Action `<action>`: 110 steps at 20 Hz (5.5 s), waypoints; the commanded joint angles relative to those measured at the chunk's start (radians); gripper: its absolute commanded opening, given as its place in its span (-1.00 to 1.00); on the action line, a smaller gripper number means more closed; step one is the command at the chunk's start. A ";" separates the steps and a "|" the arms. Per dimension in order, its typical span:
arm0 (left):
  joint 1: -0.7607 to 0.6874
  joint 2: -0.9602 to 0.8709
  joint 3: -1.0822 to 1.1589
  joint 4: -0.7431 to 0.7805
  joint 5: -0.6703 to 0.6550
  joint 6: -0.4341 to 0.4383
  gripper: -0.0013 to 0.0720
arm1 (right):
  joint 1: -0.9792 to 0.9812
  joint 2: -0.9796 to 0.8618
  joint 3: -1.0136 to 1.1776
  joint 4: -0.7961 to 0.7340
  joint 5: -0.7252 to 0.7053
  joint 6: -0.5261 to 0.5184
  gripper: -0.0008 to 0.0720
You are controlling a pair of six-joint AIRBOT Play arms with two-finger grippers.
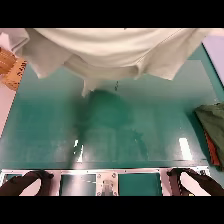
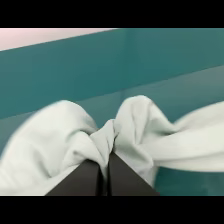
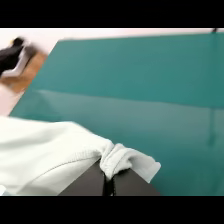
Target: Fold the shirts.
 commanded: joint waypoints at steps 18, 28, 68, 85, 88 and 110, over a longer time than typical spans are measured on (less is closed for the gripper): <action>0.001 -0.613 -0.553 -0.406 0.281 0.253 0.01 | -0.015 -0.234 -0.935 -0.112 -0.406 -0.016 -0.93; 0.238 -0.525 -0.364 -0.286 -0.323 0.003 0.19 | -0.016 -0.266 -0.865 -0.113 -0.409 -0.045 -0.93; 0.104 -0.244 -1.061 -0.791 0.467 0.197 -0.90 | -0.016 -0.198 -0.755 -0.081 -0.303 -0.045 -0.93; 0.182 0.187 0.240 -0.402 0.221 0.072 -0.90 | -0.016 0.326 0.217 -0.233 -0.313 0.098 -0.93; 0.182 0.159 0.237 -0.326 0.150 0.022 -0.90 | -0.016 0.327 0.218 -0.262 -0.309 0.098 -0.93; 0.180 -0.737 -0.480 -0.991 0.481 0.373 -0.90 | -0.015 -0.805 -0.190 0.115 -0.514 -0.097 -0.93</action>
